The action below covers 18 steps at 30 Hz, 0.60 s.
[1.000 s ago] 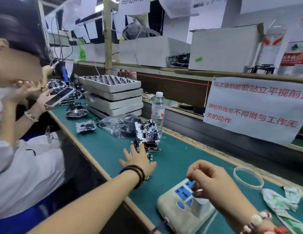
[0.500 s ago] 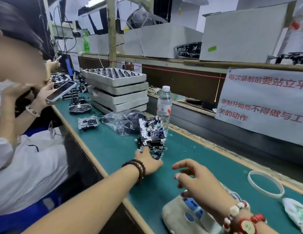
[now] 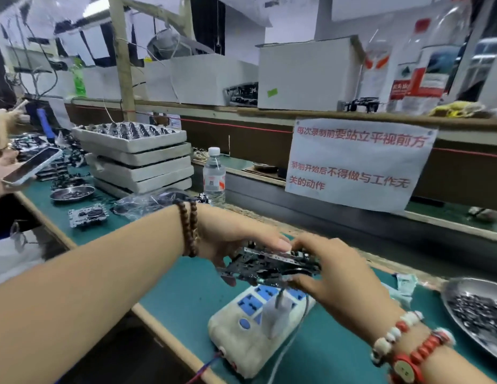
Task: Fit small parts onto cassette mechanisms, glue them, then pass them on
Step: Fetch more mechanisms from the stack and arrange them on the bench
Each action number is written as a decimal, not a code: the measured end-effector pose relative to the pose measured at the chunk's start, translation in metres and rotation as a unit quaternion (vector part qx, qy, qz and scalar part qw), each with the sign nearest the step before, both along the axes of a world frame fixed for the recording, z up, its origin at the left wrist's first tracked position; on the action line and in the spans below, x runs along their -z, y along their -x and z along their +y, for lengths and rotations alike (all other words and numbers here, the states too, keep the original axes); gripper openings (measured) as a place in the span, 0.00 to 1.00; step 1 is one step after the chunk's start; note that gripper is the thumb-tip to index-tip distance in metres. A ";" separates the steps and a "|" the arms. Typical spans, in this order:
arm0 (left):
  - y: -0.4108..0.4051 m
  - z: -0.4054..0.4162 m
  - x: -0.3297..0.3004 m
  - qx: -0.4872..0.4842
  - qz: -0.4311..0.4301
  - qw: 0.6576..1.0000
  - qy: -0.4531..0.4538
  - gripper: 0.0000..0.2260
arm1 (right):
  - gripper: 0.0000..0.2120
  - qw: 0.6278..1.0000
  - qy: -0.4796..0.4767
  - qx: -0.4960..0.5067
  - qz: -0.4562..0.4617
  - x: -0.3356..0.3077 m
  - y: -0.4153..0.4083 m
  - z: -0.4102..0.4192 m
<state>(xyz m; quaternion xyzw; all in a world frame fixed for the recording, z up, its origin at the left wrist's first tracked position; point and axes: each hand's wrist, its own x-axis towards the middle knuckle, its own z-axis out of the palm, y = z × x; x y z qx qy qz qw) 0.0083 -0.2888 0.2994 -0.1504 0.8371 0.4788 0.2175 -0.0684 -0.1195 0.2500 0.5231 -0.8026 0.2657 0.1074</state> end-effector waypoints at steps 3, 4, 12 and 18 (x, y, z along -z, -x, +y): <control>0.012 0.022 -0.003 0.022 0.032 0.999 0.001 0.23 | 0.12 0.999 0.025 0.026 -0.019 0.008 0.003 0.040; 0.017 0.031 -0.004 0.017 0.033 0.999 -0.002 0.23 | 0.11 0.997 0.050 0.031 -0.047 0.014 0.004 0.053; 0.049 0.071 0.000 -0.026 0.122 0.992 0.020 0.36 | 0.03 0.796 0.327 0.059 -0.505 0.050 0.011 0.088; 0.044 0.039 0.012 -0.051 0.142 0.988 0.042 0.31 | 0.10 0.648 0.415 0.123 -0.627 0.058 0.010 0.096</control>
